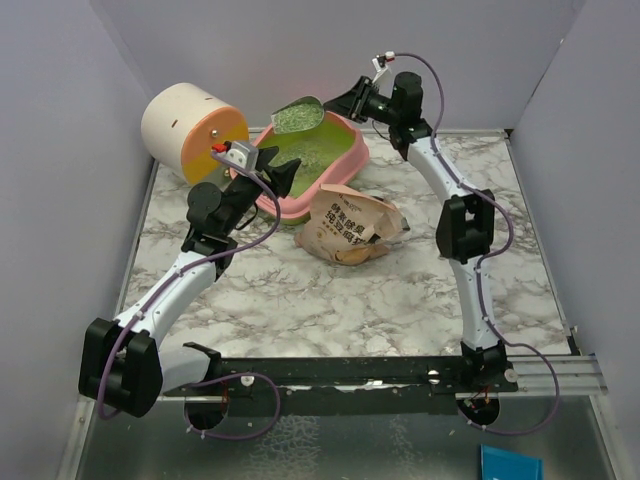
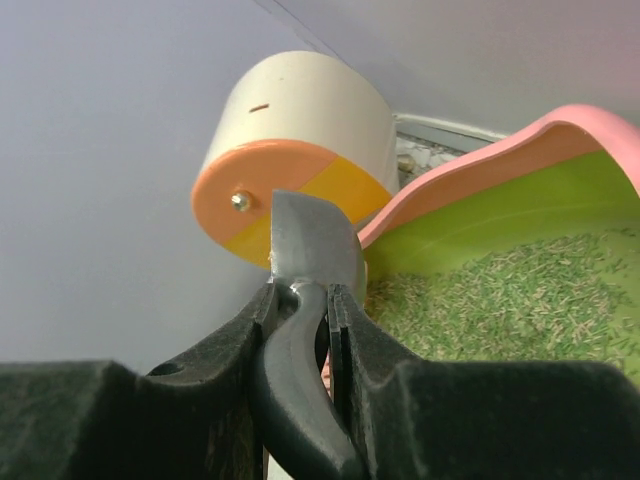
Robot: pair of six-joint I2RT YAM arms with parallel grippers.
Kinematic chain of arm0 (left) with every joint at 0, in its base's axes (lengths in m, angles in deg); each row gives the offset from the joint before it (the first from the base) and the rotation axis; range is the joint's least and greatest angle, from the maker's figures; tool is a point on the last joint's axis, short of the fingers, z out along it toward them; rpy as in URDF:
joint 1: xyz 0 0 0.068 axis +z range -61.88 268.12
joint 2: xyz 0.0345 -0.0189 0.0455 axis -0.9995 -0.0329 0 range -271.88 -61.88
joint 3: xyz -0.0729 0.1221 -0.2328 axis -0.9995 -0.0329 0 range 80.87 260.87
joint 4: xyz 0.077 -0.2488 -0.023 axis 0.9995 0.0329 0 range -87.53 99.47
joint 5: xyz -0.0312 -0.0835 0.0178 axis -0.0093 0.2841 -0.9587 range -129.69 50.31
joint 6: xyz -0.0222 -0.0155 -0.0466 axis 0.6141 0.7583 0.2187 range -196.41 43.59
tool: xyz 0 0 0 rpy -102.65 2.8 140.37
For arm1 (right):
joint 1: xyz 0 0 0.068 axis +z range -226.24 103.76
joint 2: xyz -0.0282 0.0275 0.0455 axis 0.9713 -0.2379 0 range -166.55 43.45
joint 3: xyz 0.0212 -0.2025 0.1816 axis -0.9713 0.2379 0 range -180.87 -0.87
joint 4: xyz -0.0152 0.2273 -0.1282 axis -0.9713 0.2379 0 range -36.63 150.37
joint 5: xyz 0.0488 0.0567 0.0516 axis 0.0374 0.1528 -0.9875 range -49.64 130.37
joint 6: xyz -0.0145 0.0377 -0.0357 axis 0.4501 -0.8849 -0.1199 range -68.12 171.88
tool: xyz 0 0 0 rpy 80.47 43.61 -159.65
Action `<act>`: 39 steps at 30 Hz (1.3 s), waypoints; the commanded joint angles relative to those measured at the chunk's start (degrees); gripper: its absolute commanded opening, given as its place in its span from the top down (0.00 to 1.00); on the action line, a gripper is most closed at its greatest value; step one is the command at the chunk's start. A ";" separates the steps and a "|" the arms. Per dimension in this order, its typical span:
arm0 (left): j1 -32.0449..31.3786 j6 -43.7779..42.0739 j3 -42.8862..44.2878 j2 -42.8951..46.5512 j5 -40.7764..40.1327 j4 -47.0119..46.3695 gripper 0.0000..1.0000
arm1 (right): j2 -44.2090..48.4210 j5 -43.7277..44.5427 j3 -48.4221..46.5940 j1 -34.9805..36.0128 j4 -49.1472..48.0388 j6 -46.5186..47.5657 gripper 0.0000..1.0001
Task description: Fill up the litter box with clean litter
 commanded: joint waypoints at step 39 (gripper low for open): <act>1.62 -0.05 1.24 -0.35 -0.76 0.25 0.42 | 22.87 46.53 11.60 12.22 8.82 67.00 0.99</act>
